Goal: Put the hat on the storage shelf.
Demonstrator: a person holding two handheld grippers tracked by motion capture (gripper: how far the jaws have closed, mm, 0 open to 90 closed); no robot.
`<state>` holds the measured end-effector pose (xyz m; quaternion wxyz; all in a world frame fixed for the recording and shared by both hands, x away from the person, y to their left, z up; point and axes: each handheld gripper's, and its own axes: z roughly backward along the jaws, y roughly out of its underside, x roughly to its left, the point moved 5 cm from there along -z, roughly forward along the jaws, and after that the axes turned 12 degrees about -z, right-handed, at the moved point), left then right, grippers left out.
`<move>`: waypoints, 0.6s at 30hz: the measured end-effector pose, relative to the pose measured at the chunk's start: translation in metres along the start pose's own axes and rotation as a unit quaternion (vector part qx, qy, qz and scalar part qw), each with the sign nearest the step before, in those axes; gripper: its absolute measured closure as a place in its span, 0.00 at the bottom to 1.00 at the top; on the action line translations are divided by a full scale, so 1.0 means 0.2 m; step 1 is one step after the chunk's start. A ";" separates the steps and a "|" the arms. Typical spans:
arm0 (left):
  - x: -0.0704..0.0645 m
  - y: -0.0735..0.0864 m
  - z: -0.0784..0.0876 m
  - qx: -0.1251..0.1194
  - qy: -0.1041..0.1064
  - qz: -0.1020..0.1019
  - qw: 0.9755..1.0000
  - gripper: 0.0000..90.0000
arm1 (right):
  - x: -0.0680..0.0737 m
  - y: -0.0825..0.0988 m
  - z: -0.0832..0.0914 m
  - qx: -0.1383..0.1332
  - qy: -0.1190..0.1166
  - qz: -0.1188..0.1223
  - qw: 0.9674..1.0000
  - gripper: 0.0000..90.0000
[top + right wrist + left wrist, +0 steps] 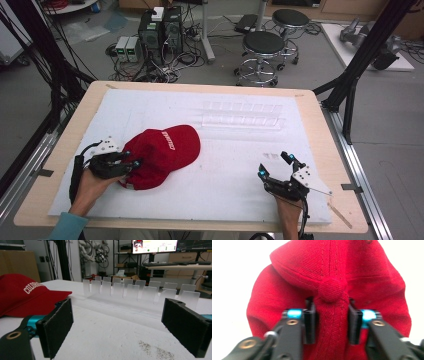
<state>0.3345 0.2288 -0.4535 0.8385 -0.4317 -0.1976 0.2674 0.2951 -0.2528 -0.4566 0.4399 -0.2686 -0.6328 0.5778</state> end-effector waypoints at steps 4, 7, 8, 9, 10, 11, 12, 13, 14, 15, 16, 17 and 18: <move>0.01 -0.01 0.00 0.005 -0.017 0.026 0.999 0.92 | 0.00 0.00 0.00 0.001 0.000 -0.002 1.000 0.11; 0.01 -0.02 0.01 0.002 -0.021 0.033 0.999 0.94 | 0.00 0.00 0.00 0.001 0.000 -0.002 1.000 0.11; 0.01 -0.03 0.02 -0.006 -0.021 0.036 0.999 0.94 | 0.00 0.00 0.00 0.001 0.000 0.000 1.000 0.10; 0.01 -0.03 0.02 -0.006 -0.021 0.036 0.999 0.95 | 0.00 0.00 0.00 0.001 0.000 -0.001 1.000 0.10; 0.00 -0.04 0.02 -0.008 -0.017 0.037 0.999 0.95 | 0.00 0.00 0.00 0.001 0.000 0.000 1.000 0.10; 0.01 -0.04 0.02 -0.009 -0.018 0.039 0.999 0.95 | 0.00 0.00 0.00 0.000 0.001 0.001 1.000 0.10; 0.01 -0.05 0.03 -0.011 -0.016 0.040 0.999 0.95 | 0.00 0.00 0.00 0.001 0.002 0.001 1.000 0.10; 0.00 -0.06 0.03 -0.015 -0.015 0.043 0.999 0.95 | 0.00 0.00 0.00 0.001 0.002 0.001 1.000 0.10; 0.01 -0.07 0.04 -0.016 -0.014 0.042 0.999 0.95 | 0.00 0.00 0.00 0.000 0.001 0.002 1.000 0.10; 0.01 -0.08 0.04 -0.022 -0.011 0.043 0.999 0.95 | 0.00 0.00 0.00 0.002 0.000 0.000 1.000 0.11; 0.01 -0.09 0.05 -0.023 -0.009 0.043 0.999 0.95 | 0.00 0.00 0.00 0.003 -0.001 0.000 1.000 0.11; 0.01 -0.10 0.05 -0.025 -0.005 0.042 0.999 0.95 | 0.00 0.00 0.00 0.003 -0.002 -0.001 1.000 0.10; 0.01 -0.13 0.06 -0.031 -0.002 0.037 0.999 0.95 | 0.00 0.00 -0.01 0.006 -0.004 -0.003 1.000 0.10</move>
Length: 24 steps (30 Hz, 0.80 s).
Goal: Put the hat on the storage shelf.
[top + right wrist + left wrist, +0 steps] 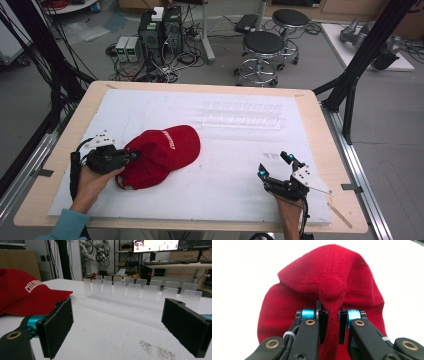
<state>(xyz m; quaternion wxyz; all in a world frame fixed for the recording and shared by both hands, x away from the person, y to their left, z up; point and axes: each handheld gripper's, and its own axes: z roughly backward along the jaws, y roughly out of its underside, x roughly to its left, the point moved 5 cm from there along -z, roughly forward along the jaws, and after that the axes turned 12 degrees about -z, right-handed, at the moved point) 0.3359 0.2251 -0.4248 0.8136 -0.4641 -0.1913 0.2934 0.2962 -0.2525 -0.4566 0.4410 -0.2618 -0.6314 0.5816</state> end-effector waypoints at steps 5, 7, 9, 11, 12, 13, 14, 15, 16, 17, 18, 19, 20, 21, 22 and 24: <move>0.00 -0.08 0.02 -0.013 0.010 -0.015 1.000 0.95 | 0.00 0.00 -0.01 0.008 -0.003 -0.002 1.000 0.10; 0.00 -0.12 0.03 -0.018 0.014 -0.020 1.000 0.94 | 0.00 0.00 -0.01 0.014 -0.003 -0.006 1.000 0.10; 0.00 -0.16 0.04 -0.027 0.024 -0.021 0.999 0.94 | 0.00 0.00 -0.02 0.019 -0.006 -0.003 1.000 0.10; -0.01 -0.19 0.05 -0.031 0.027 -0.025 0.999 0.94 | 0.00 0.00 -0.02 0.022 -0.002 0.010 1.000 0.11; -0.01 -0.20 0.06 -0.034 0.031 -0.026 0.999 0.95 | 0.01 -0.01 -0.02 0.026 -0.006 0.013 1.000 0.10; -0.01 -0.22 0.06 -0.037 0.036 -0.025 0.998 0.95 | 0.01 -0.02 -0.02 0.026 -0.010 0.013 1.000 0.10; -0.01 -0.23 0.06 -0.041 0.039 -0.025 0.998 0.95 | 0.01 -0.02 -0.02 0.026 -0.010 0.013 1.000 0.10; -0.01 -0.24 0.06 -0.041 0.043 -0.027 0.998 0.95 | 0.02 -0.03 -0.02 0.026 -0.016 0.010 0.999 0.10; -0.02 -0.26 0.06 -0.043 0.046 -0.028 0.998 0.94 | 0.03 -0.05 -0.03 0.030 -0.029 0.003 0.999 0.10; -0.02 -0.27 0.07 -0.043 0.048 -0.033 0.997 0.95 | 0.04 -0.07 -0.03 0.032 -0.037 0.000 0.999 0.10; -0.03 -0.29 0.07 -0.045 0.052 -0.035 0.997 0.95 | 0.04 -0.07 -0.03 0.032 -0.037 0.000 0.999 0.10; -0.03 -0.31 0.07 -0.048 0.057 -0.037 0.997 0.95 | 0.07 -0.09 -0.04 0.038 -0.054 -0.004 0.998 0.10; -0.04 -0.32 0.07 -0.048 0.062 -0.040 0.996 0.94 | 0.08 -0.10 -0.05 0.045 -0.062 -0.007 0.997 0.10; -0.05 -0.34 0.06 -0.048 0.065 -0.044 0.996 0.94 | 0.10 -0.11 -0.06 0.049 -0.070 -0.003 0.996 0.10; -0.06 -0.36 0.06 -0.047 0.068 -0.051 0.995 0.94 | 0.10 -0.11 -0.06 0.049 -0.070 -0.003 0.996 0.10; -0.08 -0.39 0.06 -0.048 0.076 -0.058 0.994 0.95 | 0.13 -0.14 -0.07 0.052 -0.086 0.007 0.995 0.10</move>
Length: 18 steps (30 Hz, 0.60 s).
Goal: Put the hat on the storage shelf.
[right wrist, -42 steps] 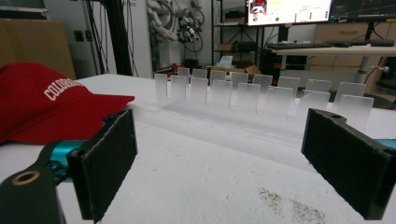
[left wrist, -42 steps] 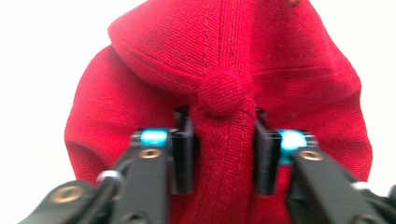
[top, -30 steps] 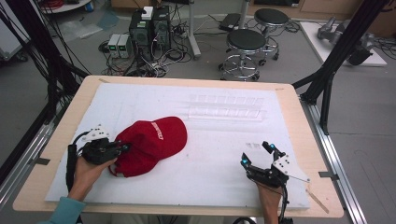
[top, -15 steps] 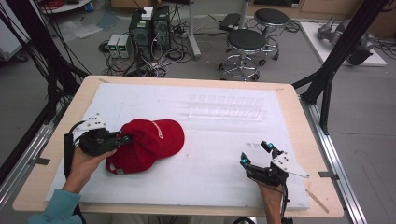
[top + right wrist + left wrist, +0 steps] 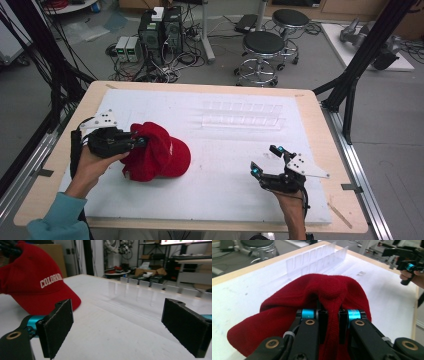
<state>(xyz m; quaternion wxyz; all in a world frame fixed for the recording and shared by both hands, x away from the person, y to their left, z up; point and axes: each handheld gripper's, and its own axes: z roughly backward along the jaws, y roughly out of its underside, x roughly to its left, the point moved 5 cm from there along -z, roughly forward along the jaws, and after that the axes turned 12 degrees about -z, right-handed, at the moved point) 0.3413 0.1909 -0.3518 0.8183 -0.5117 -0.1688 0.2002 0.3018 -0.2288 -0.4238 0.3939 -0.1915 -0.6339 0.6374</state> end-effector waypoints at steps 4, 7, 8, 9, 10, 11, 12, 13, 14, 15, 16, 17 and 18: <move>-0.03 -0.07 -0.02 -0.006 0.019 -0.010 1.000 0.95 | 0.08 -0.07 -0.05 0.018 -0.037 0.007 0.999 0.11; -0.06 -0.13 -0.04 -0.005 0.035 -0.024 0.999 0.95 | 0.11 -0.10 -0.08 0.024 -0.054 0.012 0.998 0.11; -0.07 -0.14 -0.05 -0.006 0.039 -0.028 0.999 0.95 | 0.14 -0.12 -0.11 0.030 -0.065 0.014 0.997 0.11; -0.08 -0.16 -0.06 -0.006 0.043 -0.030 0.999 0.95 | 0.14 -0.12 -0.11 0.030 -0.065 0.014 0.997 0.11; -0.09 -0.17 -0.07 -0.007 0.048 -0.033 0.998 0.95 | 0.17 -0.14 -0.14 0.038 -0.081 0.017 0.996 0.11; -0.10 -0.18 -0.08 -0.006 0.052 -0.037 0.998 0.95 | 0.19 -0.15 -0.16 0.043 -0.091 0.018 0.995 0.11; -0.12 -0.19 -0.09 -0.005 0.056 -0.039 0.998 0.95 | 0.20 -0.16 -0.18 0.047 -0.101 0.019 0.994 0.11; -0.13 -0.20 -0.10 -0.005 0.060 -0.043 0.997 0.95 | 0.20 -0.16 -0.18 0.047 -0.101 0.019 0.994 0.11; -0.14 -0.21 -0.11 -0.006 0.065 -0.044 0.997 0.95 | 0.24 -0.18 -0.22 0.057 -0.121 0.017 0.991 0.11; -0.15 -0.22 -0.12 -0.006 0.068 -0.045 0.997 0.95 | 0.24 -0.18 -0.22 0.057 -0.121 0.017 0.991 0.11; -0.16 -0.23 -0.14 -0.006 0.073 -0.045 0.996 0.95 | 0.28 -0.20 -0.26 0.073 -0.145 0.019 0.987 0.11; -0.16 -0.23 -0.15 -0.006 0.076 -0.043 0.996 0.95 | 0.28 -0.20 -0.26 0.073 -0.145 0.019 0.987 0.11; -0.17 -0.24 -0.16 -0.005 0.079 -0.043 0.996 0.95 | 0.30 -0.20 -0.28 0.079 -0.152 0.021 0.985 0.11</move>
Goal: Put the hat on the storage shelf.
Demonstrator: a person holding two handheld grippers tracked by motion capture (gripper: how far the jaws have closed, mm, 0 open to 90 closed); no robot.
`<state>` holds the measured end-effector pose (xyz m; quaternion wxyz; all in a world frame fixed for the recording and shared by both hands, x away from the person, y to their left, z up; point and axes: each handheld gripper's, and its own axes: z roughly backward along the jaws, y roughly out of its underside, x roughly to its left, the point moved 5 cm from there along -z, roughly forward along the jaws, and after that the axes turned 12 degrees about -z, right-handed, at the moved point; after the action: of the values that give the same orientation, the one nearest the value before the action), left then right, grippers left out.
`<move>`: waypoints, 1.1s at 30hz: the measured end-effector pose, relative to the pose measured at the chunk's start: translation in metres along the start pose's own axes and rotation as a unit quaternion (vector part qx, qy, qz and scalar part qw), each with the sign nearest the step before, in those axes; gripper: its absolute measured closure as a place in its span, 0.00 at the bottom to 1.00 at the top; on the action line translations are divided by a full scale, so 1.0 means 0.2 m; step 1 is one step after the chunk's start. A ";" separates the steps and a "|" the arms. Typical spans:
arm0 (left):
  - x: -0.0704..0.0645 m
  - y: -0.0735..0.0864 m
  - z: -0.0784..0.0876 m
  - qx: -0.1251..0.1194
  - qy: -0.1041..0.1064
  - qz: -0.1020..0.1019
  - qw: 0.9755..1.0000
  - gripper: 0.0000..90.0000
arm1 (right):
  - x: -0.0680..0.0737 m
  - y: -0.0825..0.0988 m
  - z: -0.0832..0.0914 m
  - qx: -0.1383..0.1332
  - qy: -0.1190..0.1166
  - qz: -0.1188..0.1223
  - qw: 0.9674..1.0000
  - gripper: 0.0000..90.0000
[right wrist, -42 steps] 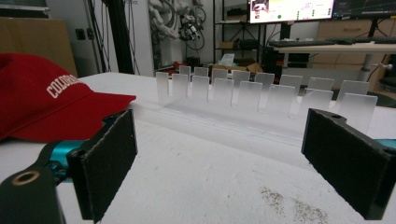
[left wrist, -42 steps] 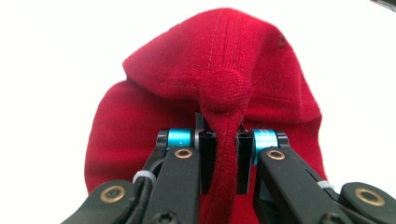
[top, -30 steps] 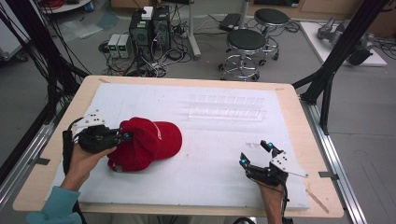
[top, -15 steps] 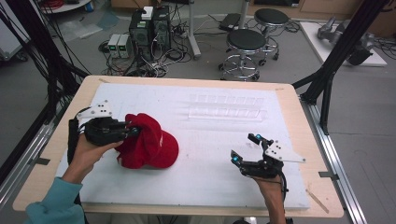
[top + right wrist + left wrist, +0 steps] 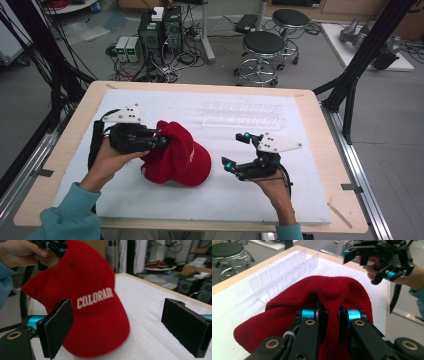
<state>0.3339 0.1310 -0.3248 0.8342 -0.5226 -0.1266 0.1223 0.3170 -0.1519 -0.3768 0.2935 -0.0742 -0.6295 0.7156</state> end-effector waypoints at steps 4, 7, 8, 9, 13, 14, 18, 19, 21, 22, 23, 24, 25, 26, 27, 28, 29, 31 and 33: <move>-0.02 -0.01 -0.04 0.003 0.010 -0.002 1.000 0.95 | 0.03 -0.03 -0.10 0.018 -0.031 0.001 0.999 0.11; -0.04 -0.02 -0.07 0.005 0.017 -0.004 1.000 0.95 | 0.04 -0.05 -0.15 0.031 -0.042 0.001 0.999 0.11; -0.04 -0.02 -0.08 0.005 0.019 -0.005 1.000 0.95 | 0.05 -0.05 -0.17 0.036 -0.046 0.002 0.998 0.11; -0.05 -0.02 -0.09 0.008 0.021 -0.008 1.000 0.95 | 0.06 -0.06 -0.18 0.040 -0.049 0.001 0.998 0.11; -0.06 -0.03 -0.12 0.005 0.029 -0.013 0.999 0.95 | 0.08 -0.07 -0.23 0.044 -0.056 0.008 0.997 0.11; -0.06 -0.04 -0.12 0.005 0.032 -0.014 0.999 0.95 | 0.08 -0.07 -0.23 0.047 -0.059 0.006 0.997 0.11; -0.08 -0.05 -0.14 0.001 0.040 -0.017 0.999 0.95 | 0.09 -0.08 -0.26 0.056 -0.068 0.008 0.996 0.16; -0.08 -0.06 -0.14 -0.001 0.042 -0.018 0.999 0.95 | 0.09 -0.08 -0.26 0.056 -0.068 0.008 0.996 0.16; -0.09 -0.07 -0.15 -0.004 0.046 -0.021 0.999 0.95 | 0.09 -0.08 -0.27 0.056 -0.073 0.011 0.996 0.16; -0.09 -0.07 -0.15 -0.006 0.049 -0.022 0.999 0.95 | 0.09 -0.08 -0.27 0.059 -0.074 0.009 0.995 0.16; -0.09 -0.08 -0.15 -0.008 0.051 -0.024 0.998 0.95 | 0.09 -0.08 -0.27 0.060 -0.076 0.012 0.995 0.16; -0.09 -0.08 -0.15 -0.010 0.055 -0.025 0.998 0.95 | 0.09 -0.08 -0.28 0.061 -0.080 0.008 0.995 0.16; -0.09 -0.09 -0.15 -0.011 0.056 -0.026 0.998 0.95 | 0.10 -0.08 -0.28 0.061 -0.085 0.005 0.994 0.16; -0.10 -0.09 -0.16 -0.013 0.060 -0.029 0.998 0.95 | 0.10 -0.08 -0.28 0.062 -0.089 0.004 0.994 0.16; -0.11 -0.09 -0.16 -0.015 0.064 -0.028 0.997 0.95 | 0.10 -0.08 -0.29 0.061 -0.096 0.005 0.994 0.16; -0.11 -0.09 -0.16 -0.014 0.066 -0.029 0.997 0.95 | 0.11 -0.08 -0.29 0.063 -0.105 0.007 0.992 0.18; -0.11 -0.09 -0.17 -0.012 0.066 -0.031 0.997 0.95 | 0.11 -0.08 -0.29 0.063 -0.105 0.007 0.992 0.18; -0.12 -0.09 -0.17 -0.009 0.070 -0.033 0.997 0.95 | 0.12 -0.07 -0.30 0.068 -0.117 0.011 0.991 0.24; -0.12 -0.09 -0.17 -0.008 0.070 -0.035 0.997 0.95 | 0.13 -0.07 -0.30 0.071 -0.128 0.019 0.989 0.28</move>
<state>0.3243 0.0858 -0.3246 0.8405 -0.5320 -0.0866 0.0552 0.3285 -0.0871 -0.3686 0.2013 0.0266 -0.6075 0.7679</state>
